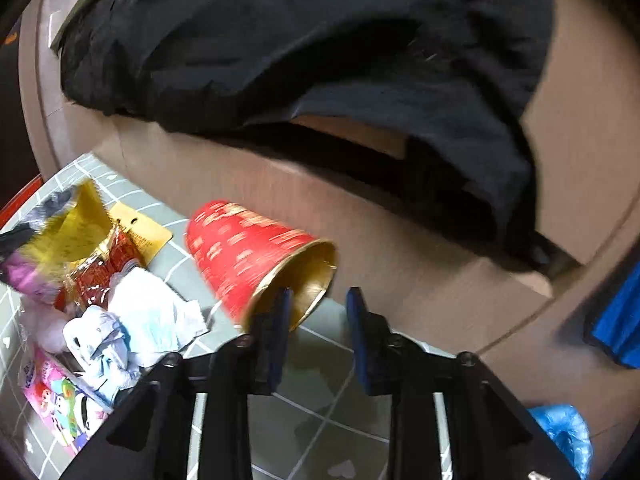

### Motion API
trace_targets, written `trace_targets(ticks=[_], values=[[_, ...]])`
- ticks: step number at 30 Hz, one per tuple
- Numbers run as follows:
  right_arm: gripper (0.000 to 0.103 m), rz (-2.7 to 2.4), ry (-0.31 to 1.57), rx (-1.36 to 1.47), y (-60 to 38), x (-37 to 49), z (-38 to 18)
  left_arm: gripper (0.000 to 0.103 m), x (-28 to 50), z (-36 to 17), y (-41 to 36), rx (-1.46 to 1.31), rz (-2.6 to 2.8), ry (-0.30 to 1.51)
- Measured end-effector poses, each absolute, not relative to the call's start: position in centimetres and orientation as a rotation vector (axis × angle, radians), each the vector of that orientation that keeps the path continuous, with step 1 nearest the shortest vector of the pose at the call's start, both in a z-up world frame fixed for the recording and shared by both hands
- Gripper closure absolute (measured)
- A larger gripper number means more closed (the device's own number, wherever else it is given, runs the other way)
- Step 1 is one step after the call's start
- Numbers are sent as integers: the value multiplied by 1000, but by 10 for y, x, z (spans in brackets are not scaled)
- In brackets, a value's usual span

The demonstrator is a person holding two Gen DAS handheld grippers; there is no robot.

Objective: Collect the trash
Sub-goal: 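Grasp the silver snack bag with the left tool while the right tool lifts the red cup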

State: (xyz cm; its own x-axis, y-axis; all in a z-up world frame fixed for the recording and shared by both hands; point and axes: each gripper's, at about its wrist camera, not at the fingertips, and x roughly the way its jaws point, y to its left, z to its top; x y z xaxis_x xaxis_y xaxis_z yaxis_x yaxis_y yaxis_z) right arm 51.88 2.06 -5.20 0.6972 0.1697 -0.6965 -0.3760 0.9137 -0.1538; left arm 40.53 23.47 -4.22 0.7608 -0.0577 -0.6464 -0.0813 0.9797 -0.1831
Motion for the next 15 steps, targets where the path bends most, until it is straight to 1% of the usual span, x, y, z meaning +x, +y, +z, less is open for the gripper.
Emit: trace_targets(ticks=[1, 8, 12, 14, 15], values=[[99, 339, 745, -281, 20, 518, -51, 99, 399, -40, 233, -207, 12, 704], [101, 477, 677, -210, 13, 467, -20, 99, 356, -25, 220, -221, 26, 668], [100, 564, 700, -131, -1, 447, -7, 99, 332, -20, 219, -259, 36, 671], [86, 567, 704, -112, -7, 444, -4, 99, 320, -17, 212, -237, 40, 660], [68, 575, 707, -103, -8, 442, -4, 99, 315, -16, 209, -230, 37, 657]])
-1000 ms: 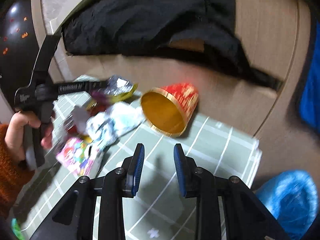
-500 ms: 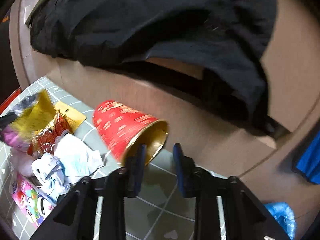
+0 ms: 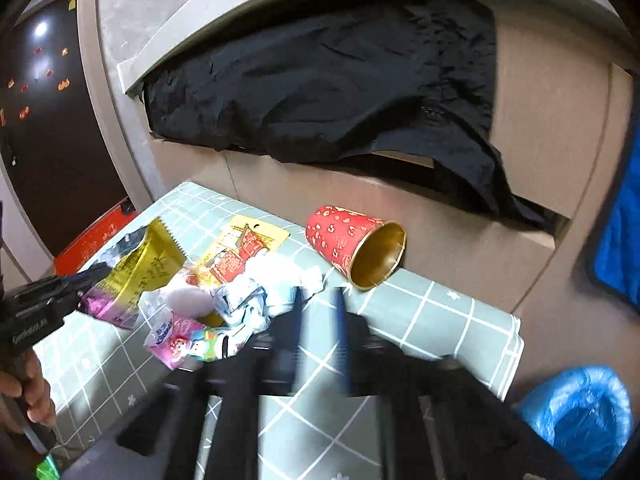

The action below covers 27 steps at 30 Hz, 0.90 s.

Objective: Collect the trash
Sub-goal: 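Grasp the silver snack bag with the left tool while the right tool lifts the red cup, then carry the silver bag and red cup over the bin and open both tools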

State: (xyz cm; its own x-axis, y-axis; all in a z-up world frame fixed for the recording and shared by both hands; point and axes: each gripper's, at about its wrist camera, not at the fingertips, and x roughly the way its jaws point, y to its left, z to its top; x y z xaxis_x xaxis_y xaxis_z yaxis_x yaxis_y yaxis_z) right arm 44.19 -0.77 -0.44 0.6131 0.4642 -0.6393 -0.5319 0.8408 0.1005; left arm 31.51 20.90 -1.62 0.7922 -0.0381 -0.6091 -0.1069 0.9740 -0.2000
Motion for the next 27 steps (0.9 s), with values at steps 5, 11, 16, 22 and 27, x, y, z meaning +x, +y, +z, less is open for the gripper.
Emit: trace_targets(ticks=[5, 11, 16, 22, 27], values=[[57, 565, 724, -72, 1, 444, -17, 99, 298, -13, 200, -186, 43, 617], [58, 507, 748, -93, 12, 478, -31, 99, 300, -16, 203, -161, 38, 600], [58, 488, 798, -64, 33, 519, -45, 99, 304, -16, 216, -173, 46, 590], [75, 532, 869, -9, 52, 543, -62, 99, 308, -22, 228, -201, 43, 601], [100, 585, 796, -122, 64, 512, -50, 99, 307, -24, 232, -209, 40, 602]])
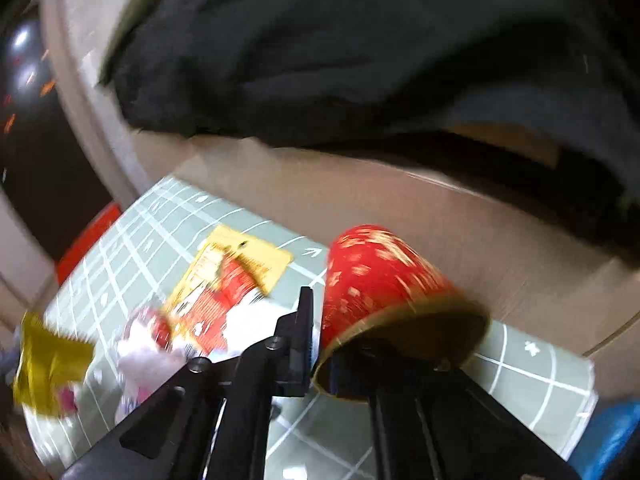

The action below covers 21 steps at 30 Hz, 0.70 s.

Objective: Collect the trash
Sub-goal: 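Carry the silver bag and red cup over the bin and open both tools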

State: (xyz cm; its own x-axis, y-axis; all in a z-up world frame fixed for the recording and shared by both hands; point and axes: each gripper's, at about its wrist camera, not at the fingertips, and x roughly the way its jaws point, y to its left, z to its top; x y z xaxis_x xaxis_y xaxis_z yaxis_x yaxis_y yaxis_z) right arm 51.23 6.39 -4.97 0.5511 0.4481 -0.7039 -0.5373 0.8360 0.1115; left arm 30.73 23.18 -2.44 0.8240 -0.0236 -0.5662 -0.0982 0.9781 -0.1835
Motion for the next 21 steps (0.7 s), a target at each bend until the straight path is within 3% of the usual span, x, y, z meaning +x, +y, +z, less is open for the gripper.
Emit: trace_targets(ticks=[12, 21], values=[[101, 571, 682, -212, 14, 409, 8, 99, 290, -20, 214, -264, 21, 595], [101, 563, 602, -195, -56, 350, 39, 99, 273, 17, 145, -183, -14, 554]])
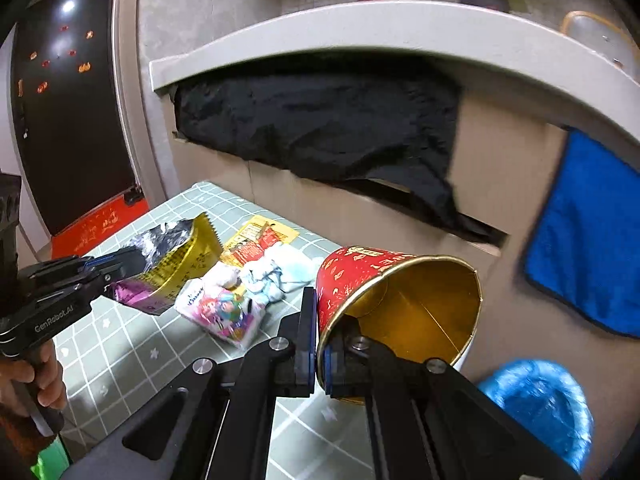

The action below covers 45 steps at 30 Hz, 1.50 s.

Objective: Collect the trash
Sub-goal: 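Carry the silver bag and red cup over the bin and open both tools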

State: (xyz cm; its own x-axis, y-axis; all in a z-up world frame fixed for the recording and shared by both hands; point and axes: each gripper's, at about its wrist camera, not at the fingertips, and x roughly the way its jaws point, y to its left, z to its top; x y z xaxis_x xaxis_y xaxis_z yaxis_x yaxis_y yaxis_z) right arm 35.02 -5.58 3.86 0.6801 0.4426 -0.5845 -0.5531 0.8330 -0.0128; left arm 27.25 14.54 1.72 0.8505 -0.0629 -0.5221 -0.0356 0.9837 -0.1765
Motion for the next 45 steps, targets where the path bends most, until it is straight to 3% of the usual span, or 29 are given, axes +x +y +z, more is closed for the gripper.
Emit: trace_targets(ticks=[11, 23, 45], values=[[101, 418, 549, -122, -183, 310, 55, 99, 289, 46, 17, -87, -185, 542], [100, 242, 585, -51, -295, 307, 33, 99, 307, 37, -100, -10, -346, 589], [100, 220, 672, 35, -342, 335, -17, 99, 361, -24, -157, 36, -388, 771]])
